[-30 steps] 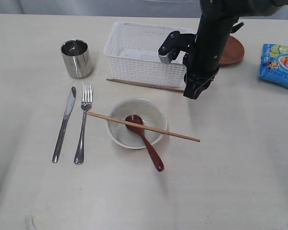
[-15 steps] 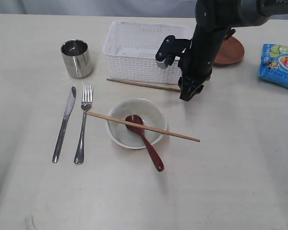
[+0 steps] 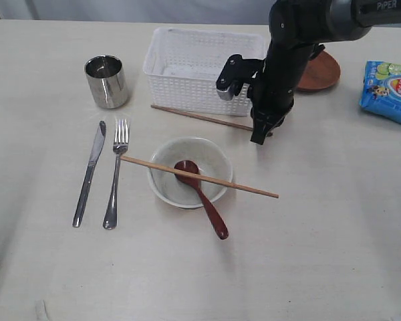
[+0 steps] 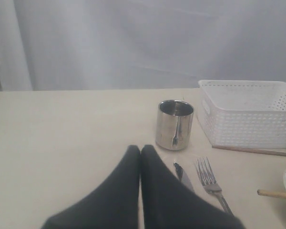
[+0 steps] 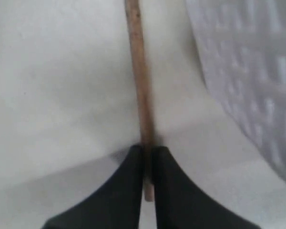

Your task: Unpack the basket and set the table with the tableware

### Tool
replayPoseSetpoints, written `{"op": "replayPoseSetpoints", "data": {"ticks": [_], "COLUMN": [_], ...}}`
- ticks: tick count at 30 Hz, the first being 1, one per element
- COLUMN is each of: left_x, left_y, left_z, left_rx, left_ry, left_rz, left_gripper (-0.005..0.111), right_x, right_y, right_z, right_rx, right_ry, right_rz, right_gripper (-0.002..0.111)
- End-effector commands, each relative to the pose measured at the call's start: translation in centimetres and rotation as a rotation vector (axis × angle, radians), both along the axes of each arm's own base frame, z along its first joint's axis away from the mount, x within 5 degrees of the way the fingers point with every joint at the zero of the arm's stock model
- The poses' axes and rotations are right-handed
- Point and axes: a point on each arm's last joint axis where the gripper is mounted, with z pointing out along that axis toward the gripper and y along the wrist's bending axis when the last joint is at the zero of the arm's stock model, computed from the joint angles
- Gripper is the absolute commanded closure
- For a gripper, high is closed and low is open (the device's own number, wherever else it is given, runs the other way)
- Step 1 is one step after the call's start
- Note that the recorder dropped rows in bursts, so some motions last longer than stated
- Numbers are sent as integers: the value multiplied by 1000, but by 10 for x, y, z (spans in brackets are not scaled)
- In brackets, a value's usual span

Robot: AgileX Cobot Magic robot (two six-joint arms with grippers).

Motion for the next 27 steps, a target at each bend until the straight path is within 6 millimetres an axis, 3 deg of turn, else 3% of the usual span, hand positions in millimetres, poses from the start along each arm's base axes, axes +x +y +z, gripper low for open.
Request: {"op": "replayPoseSetpoints", "data": {"ticks": [1,9,15,20,27], "left_x": [0,0,0,0,0], "left_y": [0,0,0,0,0], "left_z": [0,0,0,0,0], "left_rx": [-5,-5,-5,-5,-5], "left_ry": [-11,-11,-11,-11,-11], "left_rz": [-1,-1,-1,-1,-1], "left_gripper": [107,107,107,107,107], "right_x": [-1,-7,-29,-52,-87], "right_y": [-8,-8,0,17,33], "right_z": [-2,61,101,108,90], "right_rx": [-61,14,116,100,25], "right_ry": [12,-92,-51,22,74], "right_rz": [22,0,45,111,117], "right_gripper": [109,109,109,109,109]}}
